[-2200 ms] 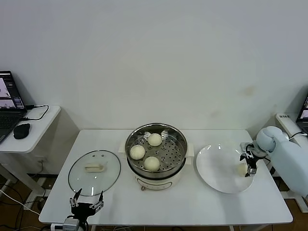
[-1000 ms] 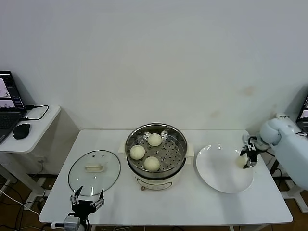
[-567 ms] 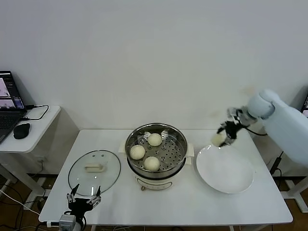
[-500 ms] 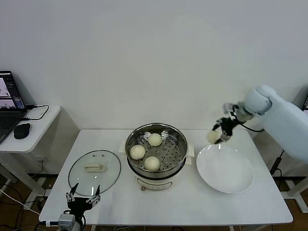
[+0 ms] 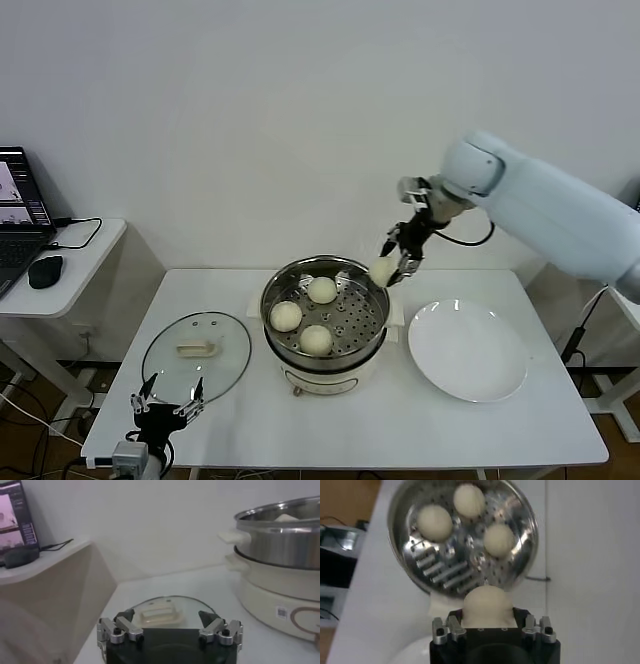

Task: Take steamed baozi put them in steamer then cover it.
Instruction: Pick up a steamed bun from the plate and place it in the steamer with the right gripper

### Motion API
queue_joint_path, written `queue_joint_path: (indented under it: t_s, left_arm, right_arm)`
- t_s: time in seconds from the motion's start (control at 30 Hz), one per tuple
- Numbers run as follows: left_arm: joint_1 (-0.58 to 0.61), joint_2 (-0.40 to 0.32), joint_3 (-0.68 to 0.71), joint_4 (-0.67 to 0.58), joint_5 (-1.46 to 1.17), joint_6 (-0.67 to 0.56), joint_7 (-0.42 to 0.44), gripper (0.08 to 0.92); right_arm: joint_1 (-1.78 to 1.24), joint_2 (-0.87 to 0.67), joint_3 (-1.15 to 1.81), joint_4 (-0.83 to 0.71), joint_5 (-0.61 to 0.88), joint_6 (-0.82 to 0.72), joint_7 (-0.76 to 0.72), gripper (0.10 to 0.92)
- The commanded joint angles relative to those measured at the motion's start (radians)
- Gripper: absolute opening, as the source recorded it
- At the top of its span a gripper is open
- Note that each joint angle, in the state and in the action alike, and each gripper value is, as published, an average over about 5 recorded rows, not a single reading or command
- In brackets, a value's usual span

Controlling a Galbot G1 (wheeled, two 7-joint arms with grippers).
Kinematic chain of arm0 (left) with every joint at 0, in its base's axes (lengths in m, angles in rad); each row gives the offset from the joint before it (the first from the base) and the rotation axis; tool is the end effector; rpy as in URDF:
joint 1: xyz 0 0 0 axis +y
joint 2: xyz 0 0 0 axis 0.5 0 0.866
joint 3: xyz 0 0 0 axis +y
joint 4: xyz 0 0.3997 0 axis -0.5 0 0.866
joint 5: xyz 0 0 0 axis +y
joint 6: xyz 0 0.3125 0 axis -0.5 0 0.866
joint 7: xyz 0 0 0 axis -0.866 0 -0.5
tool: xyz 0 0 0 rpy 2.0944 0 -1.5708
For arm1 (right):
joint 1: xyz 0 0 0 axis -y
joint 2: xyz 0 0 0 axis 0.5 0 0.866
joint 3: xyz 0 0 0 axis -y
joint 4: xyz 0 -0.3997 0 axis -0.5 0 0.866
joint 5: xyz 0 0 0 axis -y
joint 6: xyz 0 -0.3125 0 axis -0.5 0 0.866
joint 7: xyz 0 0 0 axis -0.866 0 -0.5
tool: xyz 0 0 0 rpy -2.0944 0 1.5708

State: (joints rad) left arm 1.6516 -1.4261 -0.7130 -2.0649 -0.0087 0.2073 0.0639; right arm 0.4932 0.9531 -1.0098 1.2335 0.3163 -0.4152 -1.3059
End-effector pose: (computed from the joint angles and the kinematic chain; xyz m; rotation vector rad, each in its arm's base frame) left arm 0.0851 0.0875 -0.3522 0.0644 -2.8195 -0.2765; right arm 0.5809 -0.0512 -0.0066 1.5252 -1.4512 1.2280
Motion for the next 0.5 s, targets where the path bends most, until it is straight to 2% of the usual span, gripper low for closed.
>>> queue_joint_path:
  t_s: [0.03, 0.5]
  left_arm:
    - [0.0, -0.001, -0.002, -0.007, -0.009, -0.002, -0.002, 0.823]
    - [-0.01, -0.002, -0.004, -0.005, -0.025, -0.007, -0.004, 0.823]
  right_arm:
    - [0.089, 0.149, -0.199, -0.028, 0.126, -0.05, 0.012, 0.644]
    - [0.016, 0.265, -0.222, -0.148, 0.012, -0.043, 0.054, 0.638]
